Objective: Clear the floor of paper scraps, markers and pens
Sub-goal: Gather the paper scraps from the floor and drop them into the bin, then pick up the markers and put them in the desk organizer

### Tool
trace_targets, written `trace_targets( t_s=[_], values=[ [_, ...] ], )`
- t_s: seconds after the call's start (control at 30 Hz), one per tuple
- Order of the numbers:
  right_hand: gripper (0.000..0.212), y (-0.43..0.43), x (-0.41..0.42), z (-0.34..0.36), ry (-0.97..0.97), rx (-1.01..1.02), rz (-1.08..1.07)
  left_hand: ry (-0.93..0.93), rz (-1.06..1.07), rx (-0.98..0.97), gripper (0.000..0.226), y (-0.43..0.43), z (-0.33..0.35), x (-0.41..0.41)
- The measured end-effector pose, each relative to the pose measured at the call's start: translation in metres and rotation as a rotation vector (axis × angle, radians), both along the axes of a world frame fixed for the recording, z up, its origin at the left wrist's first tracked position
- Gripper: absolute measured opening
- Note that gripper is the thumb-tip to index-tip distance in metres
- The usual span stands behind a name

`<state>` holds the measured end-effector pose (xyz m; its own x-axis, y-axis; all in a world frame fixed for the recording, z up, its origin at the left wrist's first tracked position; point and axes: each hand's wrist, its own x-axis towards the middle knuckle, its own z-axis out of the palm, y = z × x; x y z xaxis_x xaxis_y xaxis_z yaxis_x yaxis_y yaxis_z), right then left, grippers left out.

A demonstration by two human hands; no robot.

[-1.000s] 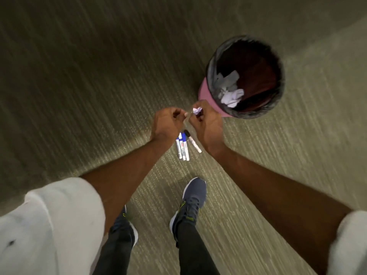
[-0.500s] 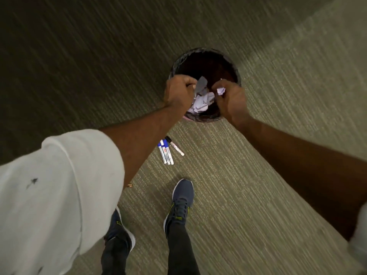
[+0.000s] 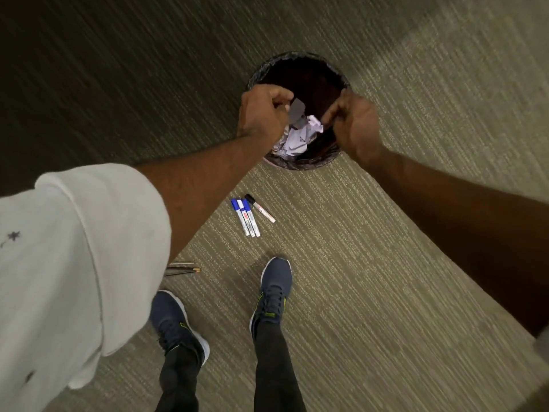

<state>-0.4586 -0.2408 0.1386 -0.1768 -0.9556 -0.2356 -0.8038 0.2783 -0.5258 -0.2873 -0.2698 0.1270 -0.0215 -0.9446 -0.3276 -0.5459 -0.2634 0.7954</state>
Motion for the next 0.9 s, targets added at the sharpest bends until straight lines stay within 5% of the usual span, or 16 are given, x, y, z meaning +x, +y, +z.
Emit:
trace_targets(
  t_s=[0.23, 0.9],
  values=[
    [0.016, 0.036, 0.033, -0.013, -0.046, -0.055, 0.018, -0.073, -0.032, 0.146, 0.072, 0.025, -0.005, 0.034],
    [0.025, 0.189, 0.119, -0.154, -0.054, 0.428, 0.148, -0.166, 0.028, 0.508, 0.054, 0.193, -0.118, 0.129]
  ],
)
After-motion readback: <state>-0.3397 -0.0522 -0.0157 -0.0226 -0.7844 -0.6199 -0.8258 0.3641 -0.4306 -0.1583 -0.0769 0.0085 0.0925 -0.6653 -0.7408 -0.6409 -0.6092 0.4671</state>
